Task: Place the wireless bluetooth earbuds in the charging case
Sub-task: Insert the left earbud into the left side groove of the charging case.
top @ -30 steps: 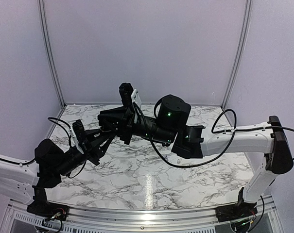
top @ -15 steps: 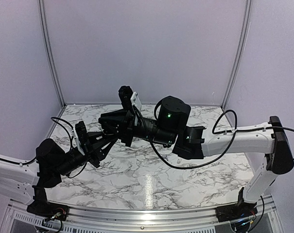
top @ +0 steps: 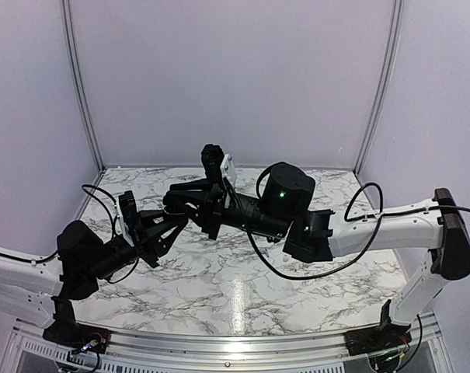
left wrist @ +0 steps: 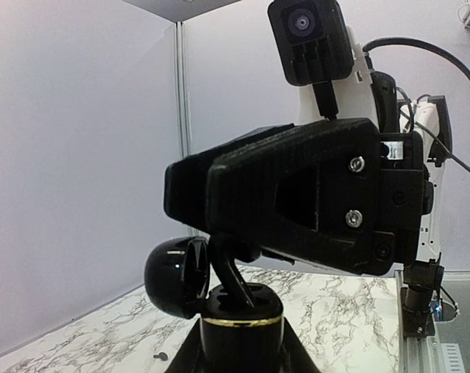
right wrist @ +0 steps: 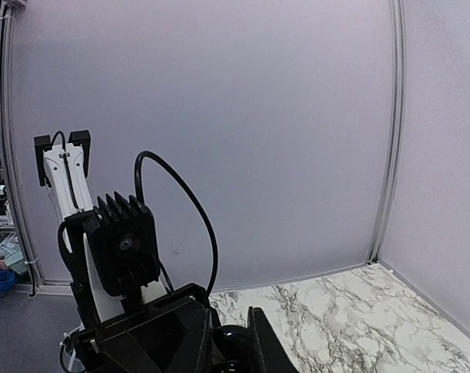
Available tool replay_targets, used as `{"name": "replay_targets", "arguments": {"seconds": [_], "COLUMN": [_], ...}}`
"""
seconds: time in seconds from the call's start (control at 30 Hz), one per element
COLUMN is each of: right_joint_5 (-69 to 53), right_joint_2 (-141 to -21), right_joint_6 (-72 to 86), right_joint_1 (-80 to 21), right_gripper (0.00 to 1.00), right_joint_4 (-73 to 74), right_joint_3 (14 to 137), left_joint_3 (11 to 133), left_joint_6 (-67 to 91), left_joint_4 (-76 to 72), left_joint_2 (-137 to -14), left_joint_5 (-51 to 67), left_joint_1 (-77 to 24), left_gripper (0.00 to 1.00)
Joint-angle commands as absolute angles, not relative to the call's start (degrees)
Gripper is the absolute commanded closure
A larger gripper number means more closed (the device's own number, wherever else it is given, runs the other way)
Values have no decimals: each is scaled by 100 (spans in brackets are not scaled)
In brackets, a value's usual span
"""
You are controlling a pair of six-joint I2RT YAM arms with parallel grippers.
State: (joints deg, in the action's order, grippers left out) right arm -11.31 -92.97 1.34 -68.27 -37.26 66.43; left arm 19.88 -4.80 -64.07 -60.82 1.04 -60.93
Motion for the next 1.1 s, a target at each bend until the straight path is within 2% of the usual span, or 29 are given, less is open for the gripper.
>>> {"name": "replay_targets", "arguments": {"seconds": [0.0,0.27,1.07], "right_joint_5": [-1200,-980,-733], "right_joint_2": [-9303,-9285,-9414], "right_joint_6": [18,-166,-640], "right_joint_1": [-6903,-6903,-6908], "right_gripper": [92,94,94], "right_joint_4": [-3706,-4323,-4447], "right_joint_3": [6527,6543,6830], "left_joint_3": [2224,2245,2312], "left_joint_6": [-309,-264,-246], "left_joint_4": [-7059,-7136,-7128], "left_joint_2": [-6032,-6160,-6346], "left_joint_5": [-18,184,342], "left_joint_1": [-5988,-5981,-5959], "left_gripper": [100,100,100]}}
